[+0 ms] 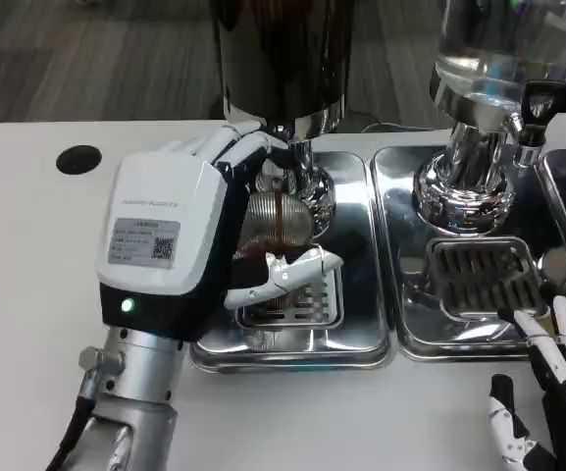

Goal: Grasp the cup under the faucet to collect the drink, then remove the cup.

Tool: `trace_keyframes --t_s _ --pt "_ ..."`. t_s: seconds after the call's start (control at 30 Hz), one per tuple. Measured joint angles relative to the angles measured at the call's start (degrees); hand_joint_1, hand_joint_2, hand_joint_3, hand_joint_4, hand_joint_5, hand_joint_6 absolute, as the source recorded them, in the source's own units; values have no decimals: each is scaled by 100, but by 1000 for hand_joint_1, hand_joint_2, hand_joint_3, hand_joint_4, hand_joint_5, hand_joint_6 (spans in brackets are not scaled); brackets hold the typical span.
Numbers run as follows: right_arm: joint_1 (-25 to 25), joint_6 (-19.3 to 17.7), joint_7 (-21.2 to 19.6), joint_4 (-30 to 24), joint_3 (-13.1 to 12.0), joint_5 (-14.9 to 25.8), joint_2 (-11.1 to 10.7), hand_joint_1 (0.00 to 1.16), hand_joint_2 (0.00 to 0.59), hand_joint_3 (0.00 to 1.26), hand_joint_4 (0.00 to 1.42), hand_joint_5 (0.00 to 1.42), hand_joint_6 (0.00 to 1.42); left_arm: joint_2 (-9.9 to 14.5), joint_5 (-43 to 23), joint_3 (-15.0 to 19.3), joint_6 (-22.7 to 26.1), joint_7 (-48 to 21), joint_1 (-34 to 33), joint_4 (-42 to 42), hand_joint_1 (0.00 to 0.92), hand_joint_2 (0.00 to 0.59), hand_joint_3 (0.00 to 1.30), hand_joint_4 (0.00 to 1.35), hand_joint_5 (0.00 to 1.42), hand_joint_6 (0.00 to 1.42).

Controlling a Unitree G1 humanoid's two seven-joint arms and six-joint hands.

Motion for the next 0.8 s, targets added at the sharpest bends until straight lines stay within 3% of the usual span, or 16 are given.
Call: trace_keyframes --t_s 0.23,0.47,0.8 --pt "19 -9 -1 0 0 -1 0 254 512 195 0 0 80 1 10 12 19 -50 34 -76 0 91 555 425 589 602" --pt "44 -16 -1 -27 -13 -1 -3 254 512 192 0 0 80 1 36 28 99 -59 95 -183 0 82 482 260 449 458" --pt "43 -16 -1 -39 -14 -18 -4 255 512 195 0 0 80 27 -11 352 218 -282 93 -411 0 66 354 23 280 294"
